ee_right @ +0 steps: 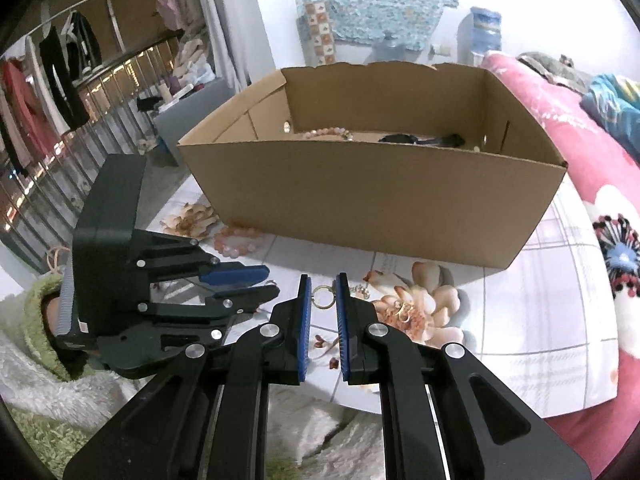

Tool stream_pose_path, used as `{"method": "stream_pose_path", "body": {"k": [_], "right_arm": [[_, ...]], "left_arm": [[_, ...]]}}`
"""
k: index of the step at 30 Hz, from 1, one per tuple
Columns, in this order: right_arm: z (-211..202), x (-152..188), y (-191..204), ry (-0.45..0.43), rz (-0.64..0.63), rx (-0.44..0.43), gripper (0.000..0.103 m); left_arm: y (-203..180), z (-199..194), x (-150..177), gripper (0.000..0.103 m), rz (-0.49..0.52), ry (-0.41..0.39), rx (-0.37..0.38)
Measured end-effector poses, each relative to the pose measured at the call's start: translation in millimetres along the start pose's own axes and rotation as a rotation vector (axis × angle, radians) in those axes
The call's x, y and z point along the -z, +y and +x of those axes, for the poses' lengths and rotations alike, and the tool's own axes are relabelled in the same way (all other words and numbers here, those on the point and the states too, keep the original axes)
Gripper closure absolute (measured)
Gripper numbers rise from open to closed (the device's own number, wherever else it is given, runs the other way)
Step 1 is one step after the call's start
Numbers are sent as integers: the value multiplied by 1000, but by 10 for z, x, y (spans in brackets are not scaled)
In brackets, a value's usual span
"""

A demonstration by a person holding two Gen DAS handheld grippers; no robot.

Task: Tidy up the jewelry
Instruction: 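Lift the gold ring with the left tool while the right tool carries the charm over the box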

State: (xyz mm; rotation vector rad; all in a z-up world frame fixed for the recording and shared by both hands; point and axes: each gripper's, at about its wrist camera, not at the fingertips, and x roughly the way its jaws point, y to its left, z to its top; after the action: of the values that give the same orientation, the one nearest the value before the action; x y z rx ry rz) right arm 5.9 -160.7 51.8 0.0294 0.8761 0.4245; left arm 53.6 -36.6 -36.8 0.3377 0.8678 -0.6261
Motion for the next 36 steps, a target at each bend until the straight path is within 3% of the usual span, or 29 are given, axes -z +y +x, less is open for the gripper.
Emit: {"method": "stream_pose_path", "body": {"k": [17, 25, 28, 30, 33, 36], "right_arm": [[-64, -14, -19, -28, 2, -2, 93], [-313, -518, -34, -143, -65, -15, 93], [-271, -816, -133, -159, -72, -46, 93], [-117, -1019, -246, -123, -58, -72, 93], [166, -1240, -417, -41, -12, -92, 93], [537, -1452, -650, 53, 68, -122, 93]], "left_arm": [[-37, -170, 20, 94, -6, -30, -25], [72, -1004, -446, 94, -42, -244, 61], [257, -1075, -740, 94, -98, -265, 103], [420, -986, -913, 94, -157, -232, 142], [602, -683, -1166, 94, -206, -155, 118], [793, -346, -1302, 94, -276, -57, 162]]}}
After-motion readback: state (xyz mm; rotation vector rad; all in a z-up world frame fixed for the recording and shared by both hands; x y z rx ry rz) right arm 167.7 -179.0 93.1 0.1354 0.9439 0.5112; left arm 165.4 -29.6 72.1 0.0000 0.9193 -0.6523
